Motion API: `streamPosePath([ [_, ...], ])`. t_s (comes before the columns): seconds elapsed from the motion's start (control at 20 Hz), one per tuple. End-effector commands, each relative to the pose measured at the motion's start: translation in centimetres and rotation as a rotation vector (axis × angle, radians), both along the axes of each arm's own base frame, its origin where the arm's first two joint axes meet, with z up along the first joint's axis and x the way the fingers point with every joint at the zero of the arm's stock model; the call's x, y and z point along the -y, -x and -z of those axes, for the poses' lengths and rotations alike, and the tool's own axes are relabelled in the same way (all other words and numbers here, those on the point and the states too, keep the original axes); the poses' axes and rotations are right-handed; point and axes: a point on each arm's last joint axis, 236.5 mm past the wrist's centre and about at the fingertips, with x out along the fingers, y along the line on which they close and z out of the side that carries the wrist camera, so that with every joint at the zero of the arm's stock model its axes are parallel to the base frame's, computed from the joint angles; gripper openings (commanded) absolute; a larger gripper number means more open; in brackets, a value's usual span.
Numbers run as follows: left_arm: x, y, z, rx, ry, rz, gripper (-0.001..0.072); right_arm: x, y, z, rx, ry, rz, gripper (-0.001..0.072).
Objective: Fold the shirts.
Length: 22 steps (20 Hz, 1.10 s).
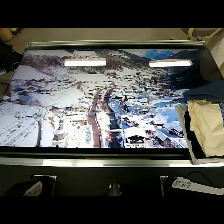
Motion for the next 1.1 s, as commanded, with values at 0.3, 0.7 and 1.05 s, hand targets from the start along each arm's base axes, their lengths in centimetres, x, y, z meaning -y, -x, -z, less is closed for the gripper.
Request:
streamPosePath([
  [0.3, -0.7, -0.7, -1.5, 0.072, -0.012, -0.028, 0.0023, 6.7, 15.6, 3.0, -0.462, 0.156, 0.239, 0.0016],
  [0.7, -0.7, -0.7, -1.5, 0.07, -0.012, -0.027, 0.0023, 3.9, 23.5, 15.7, -0.82, 0.056, 0.271, 0.0016],
  [1.05, 0.1, -0.6, -2.2, 0.081, 0.041, -0.009, 0.0024, 3.9, 23.2, 19.9, -0.783, 0.095, 0.23, 0.0646],
])
